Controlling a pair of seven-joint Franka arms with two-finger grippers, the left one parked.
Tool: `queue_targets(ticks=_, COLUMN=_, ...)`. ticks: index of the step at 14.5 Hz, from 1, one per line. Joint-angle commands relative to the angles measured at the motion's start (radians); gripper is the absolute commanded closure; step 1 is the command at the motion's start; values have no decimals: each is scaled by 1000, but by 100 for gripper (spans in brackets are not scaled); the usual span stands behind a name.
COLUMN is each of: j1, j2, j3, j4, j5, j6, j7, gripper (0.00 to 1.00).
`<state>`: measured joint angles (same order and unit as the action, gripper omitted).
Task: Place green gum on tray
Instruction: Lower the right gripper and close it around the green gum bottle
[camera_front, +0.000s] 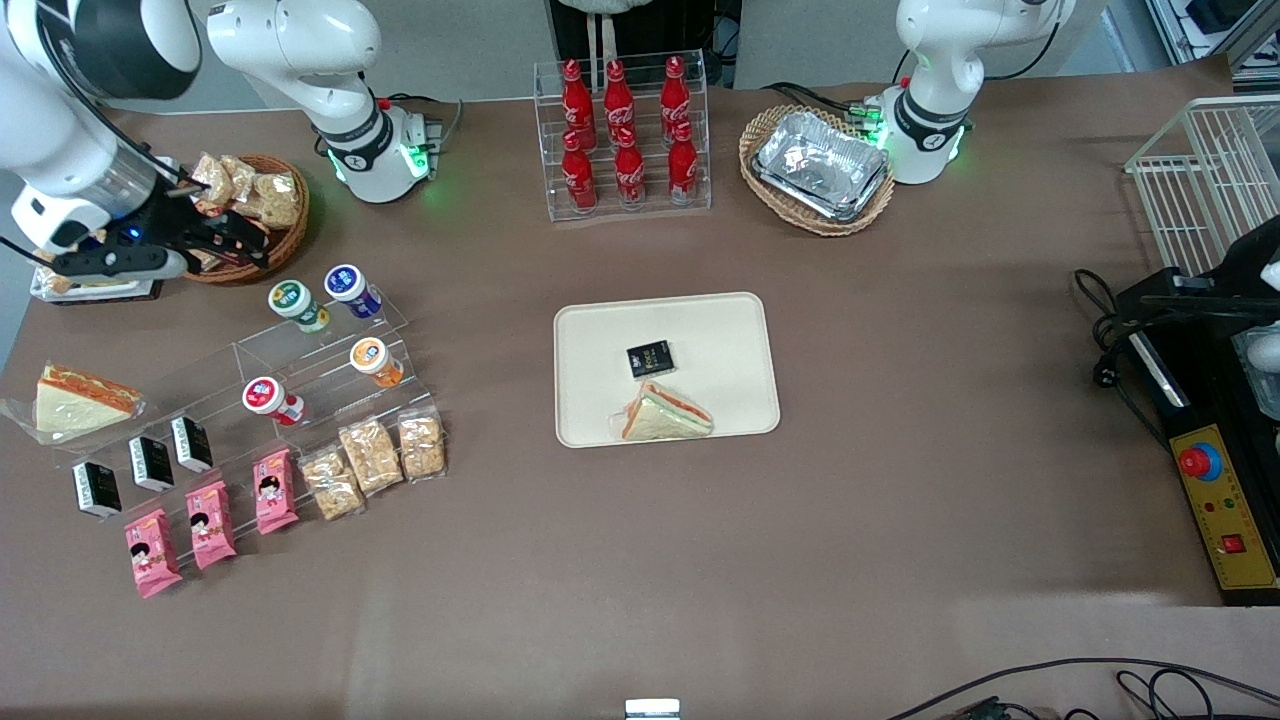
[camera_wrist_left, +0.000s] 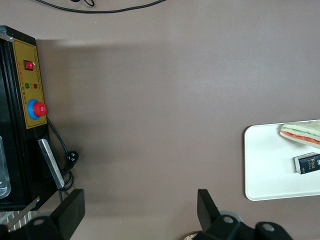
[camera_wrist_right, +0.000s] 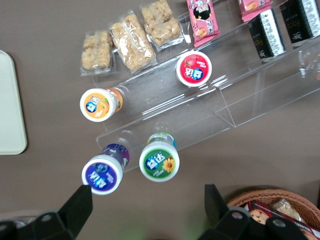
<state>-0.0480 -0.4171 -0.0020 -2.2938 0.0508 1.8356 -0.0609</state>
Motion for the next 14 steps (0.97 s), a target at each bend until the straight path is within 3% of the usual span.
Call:
queue_targets(ticks=1, j1=-3, j2=40, j3=-4, j4=-64, j5=8, j6=95, j7=-5, gripper=0)
queue_targets(ticks=8, j1=-1, j2=64, j3=-4, j4=-202, j5=1, j6=257, j7=-5, gripper=0)
queue_targets(ticks=14, j1=-1, j2=77, j3=-4, j4=-245, j5=1, j6=272, j7=-7, gripper=0)
